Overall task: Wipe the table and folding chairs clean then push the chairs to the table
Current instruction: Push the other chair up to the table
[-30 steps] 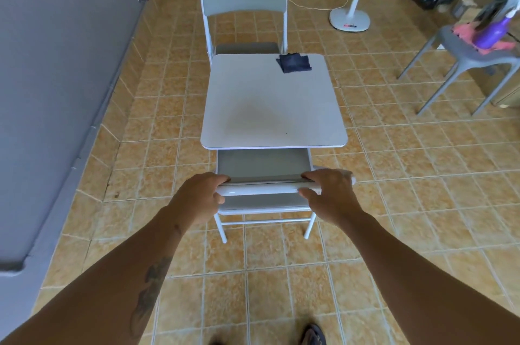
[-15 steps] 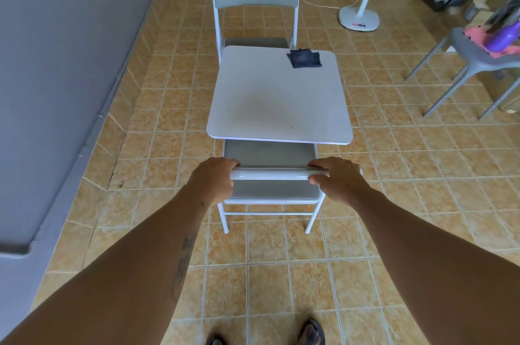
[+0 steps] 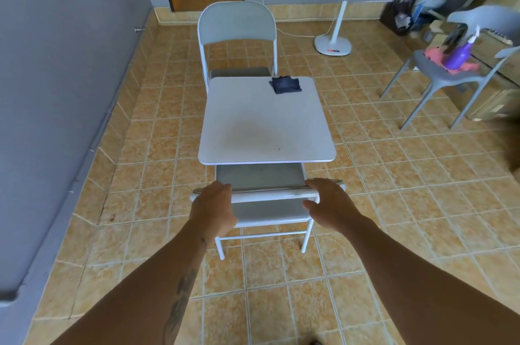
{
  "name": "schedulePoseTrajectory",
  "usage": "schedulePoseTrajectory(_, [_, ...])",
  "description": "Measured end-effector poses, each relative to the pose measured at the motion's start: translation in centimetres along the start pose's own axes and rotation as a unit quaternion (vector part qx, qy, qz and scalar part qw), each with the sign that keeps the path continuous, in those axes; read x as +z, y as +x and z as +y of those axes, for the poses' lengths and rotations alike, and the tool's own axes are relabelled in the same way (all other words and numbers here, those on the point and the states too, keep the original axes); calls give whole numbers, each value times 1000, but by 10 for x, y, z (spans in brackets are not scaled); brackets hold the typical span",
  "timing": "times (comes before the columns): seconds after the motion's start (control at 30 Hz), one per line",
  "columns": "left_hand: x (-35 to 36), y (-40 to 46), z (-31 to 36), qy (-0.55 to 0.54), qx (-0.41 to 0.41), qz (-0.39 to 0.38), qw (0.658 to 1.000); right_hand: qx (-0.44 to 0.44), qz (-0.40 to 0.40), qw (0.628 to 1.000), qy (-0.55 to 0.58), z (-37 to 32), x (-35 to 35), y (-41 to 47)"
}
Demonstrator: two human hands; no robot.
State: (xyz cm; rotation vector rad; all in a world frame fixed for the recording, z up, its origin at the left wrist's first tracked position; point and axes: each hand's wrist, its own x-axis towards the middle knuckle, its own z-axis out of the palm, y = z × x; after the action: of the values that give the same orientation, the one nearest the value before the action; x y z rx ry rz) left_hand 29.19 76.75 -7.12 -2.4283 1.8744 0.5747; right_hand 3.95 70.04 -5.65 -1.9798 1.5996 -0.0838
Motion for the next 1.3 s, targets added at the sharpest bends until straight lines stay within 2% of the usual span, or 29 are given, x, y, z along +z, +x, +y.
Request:
schedulePoseTrajectory(0.17, [-24,-3,15,-111,-28,-8,993,28,-12,999,31,-8,-29,-12])
schedulePoseTrajectory(0.33, [-42,-16,57,-203,-6,-12,979,44,-8,998,47,8,-76,-31])
schedulePoseTrajectory(0.47, [-81,6,103,-189,32,5,981,25,17,998,55,25,-138,-18])
schedulePoseTrajectory(0.63, [-135,39,193,-184,32,93,978,-22,54,997,53,66,-240,19])
schedulePoseTrajectory(0.77, [-166,74,281,-202,56,132,969,-55,77,995,41,113,-321,50])
schedulePoseTrajectory(0.9, [-181,101,372,-276,63,94,954,-52,79,995,24,169,-380,69])
schedulePoseTrajectory(1.13, [-218,204,457,-295,28,103,950,-78,84,993,19,219,-460,158])
schedulePoseTrajectory(1.3, [-229,322,489,-364,10,113,924,-95,78,992,-1,234,-504,261])
